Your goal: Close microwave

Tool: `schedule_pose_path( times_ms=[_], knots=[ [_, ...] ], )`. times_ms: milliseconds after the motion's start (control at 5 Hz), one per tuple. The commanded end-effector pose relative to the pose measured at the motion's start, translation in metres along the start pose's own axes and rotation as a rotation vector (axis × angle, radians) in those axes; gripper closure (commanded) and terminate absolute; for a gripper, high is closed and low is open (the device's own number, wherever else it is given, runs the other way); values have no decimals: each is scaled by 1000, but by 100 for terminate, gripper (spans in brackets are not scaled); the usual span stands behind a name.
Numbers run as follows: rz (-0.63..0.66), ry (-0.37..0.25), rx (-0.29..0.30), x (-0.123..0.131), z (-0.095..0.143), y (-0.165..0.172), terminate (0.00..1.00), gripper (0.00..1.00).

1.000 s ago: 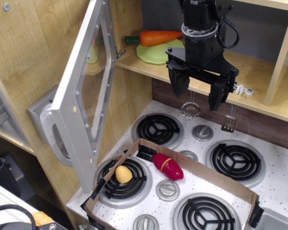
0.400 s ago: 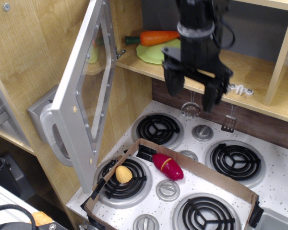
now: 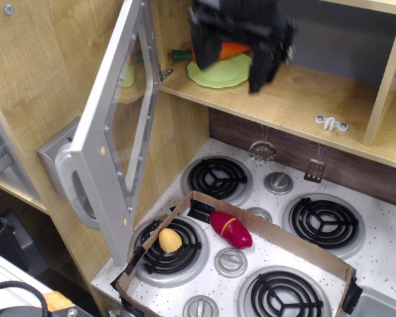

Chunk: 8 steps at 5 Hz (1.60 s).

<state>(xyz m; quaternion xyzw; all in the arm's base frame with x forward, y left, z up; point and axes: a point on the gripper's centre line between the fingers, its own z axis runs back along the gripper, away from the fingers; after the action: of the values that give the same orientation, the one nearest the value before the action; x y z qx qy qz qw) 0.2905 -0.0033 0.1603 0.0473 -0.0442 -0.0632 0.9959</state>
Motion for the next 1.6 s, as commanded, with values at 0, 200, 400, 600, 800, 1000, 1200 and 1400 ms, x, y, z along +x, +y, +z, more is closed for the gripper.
schedule_pose_path(
  times_ms=[0, 200, 400, 600, 800, 1000, 1200, 1400],
  knots=[
    [2, 82, 92, -54, 61, 38, 0, 0],
    [19, 104, 138, -87, 70, 46, 0, 0],
    [11, 130, 137, -109, 62, 56, 0, 0],
    [6, 155, 169, -120, 44, 63, 0, 0],
    [-21, 144, 198, -123, 29, 82, 0, 0],
    [-43, 107, 231, -125, 15, 97, 0, 0],
    [-20, 116, 253, -126, 4, 101, 0, 0],
    [9, 66, 233, -118, -8, 93, 0, 0]
  ],
)
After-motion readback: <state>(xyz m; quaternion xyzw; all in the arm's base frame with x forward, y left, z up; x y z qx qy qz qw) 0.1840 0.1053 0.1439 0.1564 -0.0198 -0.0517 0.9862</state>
